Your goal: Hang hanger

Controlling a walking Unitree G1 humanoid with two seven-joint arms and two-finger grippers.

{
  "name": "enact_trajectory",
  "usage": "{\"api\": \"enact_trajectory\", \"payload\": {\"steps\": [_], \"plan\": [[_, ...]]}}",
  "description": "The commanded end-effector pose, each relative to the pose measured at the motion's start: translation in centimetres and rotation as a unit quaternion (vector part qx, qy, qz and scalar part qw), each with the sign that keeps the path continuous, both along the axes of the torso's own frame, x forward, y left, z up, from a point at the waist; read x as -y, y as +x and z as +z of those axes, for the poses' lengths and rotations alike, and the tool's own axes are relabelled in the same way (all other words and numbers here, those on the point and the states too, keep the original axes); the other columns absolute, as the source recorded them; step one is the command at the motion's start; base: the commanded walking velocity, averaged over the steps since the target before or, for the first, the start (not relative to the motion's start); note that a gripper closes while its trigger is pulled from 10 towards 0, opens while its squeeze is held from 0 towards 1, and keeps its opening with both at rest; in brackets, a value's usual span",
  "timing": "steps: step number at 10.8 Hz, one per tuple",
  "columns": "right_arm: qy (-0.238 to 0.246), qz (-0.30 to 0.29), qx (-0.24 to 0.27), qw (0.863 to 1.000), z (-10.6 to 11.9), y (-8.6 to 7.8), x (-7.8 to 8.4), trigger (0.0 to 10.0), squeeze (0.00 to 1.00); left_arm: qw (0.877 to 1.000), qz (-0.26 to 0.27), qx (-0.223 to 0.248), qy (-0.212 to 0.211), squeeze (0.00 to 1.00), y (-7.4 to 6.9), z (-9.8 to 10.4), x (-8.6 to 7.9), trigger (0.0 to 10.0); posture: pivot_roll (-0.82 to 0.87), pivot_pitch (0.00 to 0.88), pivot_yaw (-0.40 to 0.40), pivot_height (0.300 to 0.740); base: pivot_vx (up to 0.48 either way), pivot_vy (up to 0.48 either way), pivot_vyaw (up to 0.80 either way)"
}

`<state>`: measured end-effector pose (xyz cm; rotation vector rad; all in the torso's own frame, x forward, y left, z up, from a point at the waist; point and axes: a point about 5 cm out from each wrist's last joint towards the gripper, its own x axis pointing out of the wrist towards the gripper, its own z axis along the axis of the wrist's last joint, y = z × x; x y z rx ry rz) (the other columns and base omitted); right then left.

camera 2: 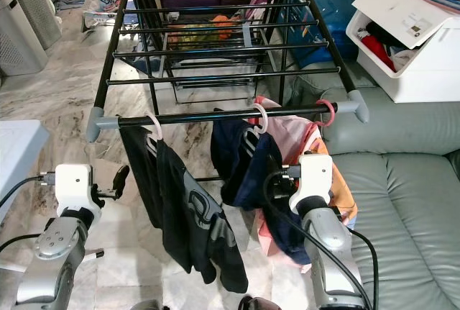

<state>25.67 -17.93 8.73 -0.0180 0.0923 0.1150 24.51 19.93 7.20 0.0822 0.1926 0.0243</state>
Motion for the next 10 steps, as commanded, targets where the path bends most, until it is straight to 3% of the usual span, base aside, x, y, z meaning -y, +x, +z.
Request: {"api": "enact_trajectory", "payload": {"steps": [1,10], "plan": [[0.001,0.0,0.002,1.0,0.08,0.19,-0.11,10.0,0.0,1.0,-0.001,0.001,0.002,0.0,0.14,0.09,0.12,10.0,-0.01,0.019,0.02,0.74,0.0,0.0,0.0],[0.003,0.0,0.001,1.0,0.02,0.28,-0.19,10.0,0.0,1.0,-0.004,0.0,0.002,0.0,0.38,0.12,0.29,10.0,0.0,0.019,0.021,0.74,-0.275,0.0,0.0]]}}
